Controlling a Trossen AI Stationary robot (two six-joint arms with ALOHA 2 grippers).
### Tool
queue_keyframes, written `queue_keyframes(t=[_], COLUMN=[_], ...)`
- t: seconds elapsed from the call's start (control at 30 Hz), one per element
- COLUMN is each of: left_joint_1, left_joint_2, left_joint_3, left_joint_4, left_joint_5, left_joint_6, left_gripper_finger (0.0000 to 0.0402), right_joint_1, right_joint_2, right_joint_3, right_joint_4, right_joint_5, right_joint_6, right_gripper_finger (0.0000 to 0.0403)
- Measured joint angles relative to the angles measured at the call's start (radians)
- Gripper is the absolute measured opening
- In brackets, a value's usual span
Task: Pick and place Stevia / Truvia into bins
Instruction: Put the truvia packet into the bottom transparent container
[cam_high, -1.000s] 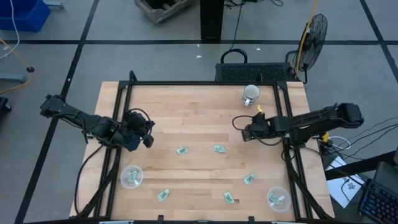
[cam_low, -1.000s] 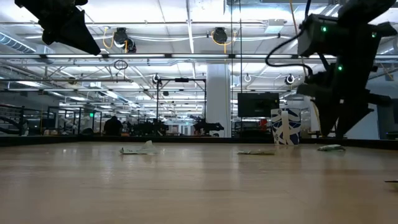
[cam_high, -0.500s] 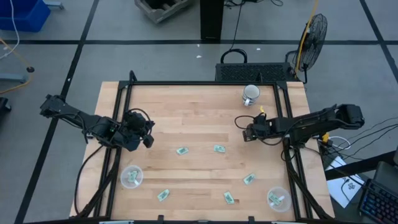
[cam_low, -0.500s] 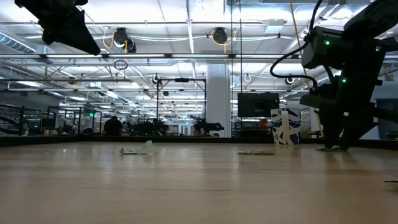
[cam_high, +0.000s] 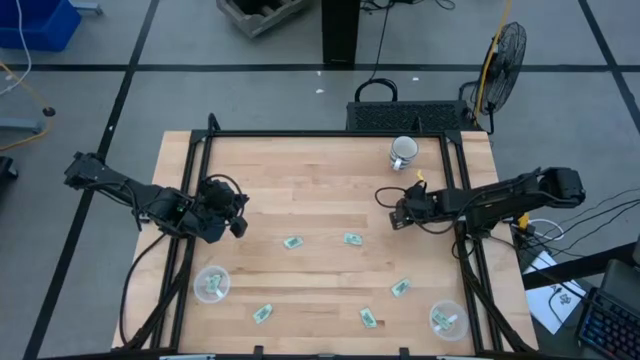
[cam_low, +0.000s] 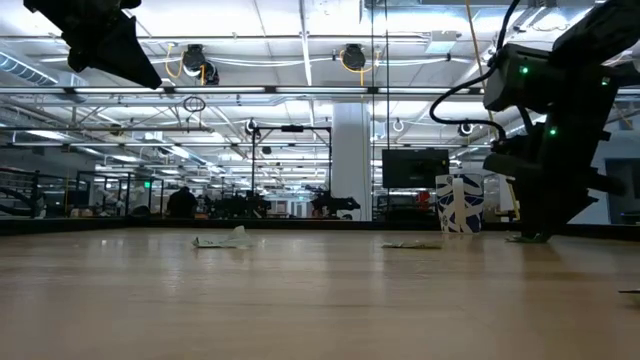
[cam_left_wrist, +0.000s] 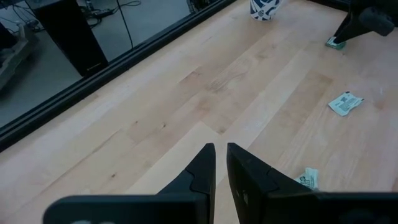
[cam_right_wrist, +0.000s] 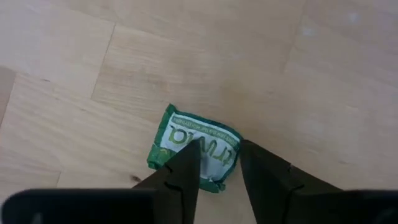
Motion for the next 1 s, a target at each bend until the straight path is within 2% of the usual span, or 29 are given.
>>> queue_keyframes(t=[0.27, 0.47, 0.77, 1.0], left_joint_1=[0.000, 0.000, 0.000, 0.000], left_joint_2=[0.000, 0.000, 0.000, 0.000], left_joint_3=[0.000, 0.000, 0.000, 0.000], left_joint_4=[0.000, -0.001, -0.001, -0.001], left_joint_5=[0.000, 0.002, 0.008, 0.009], left_joint_6=[0.000, -0.001, -0.001, -0.003], left_gripper_finger=[0.0047, 0.0047, 0.0047, 0.0047], right_joint_1=[0.016, 0.069, 0.204, 0.389], right_joint_2=[-0.032, -0.116, -0.238, -0.256], right_joint_3=[-0.003, -0.002, -0.002, -0.001], right_joint_4=[0.058, 0.130, 0.269, 0.547], right_joint_5=[-0.017, -0.066, -0.065, -0.149], right_joint_6=[-0.050, -0.072, -0.098, -0.042], right_gripper_finger=[0.0065, 0.0041, 0.0003, 0.0002])
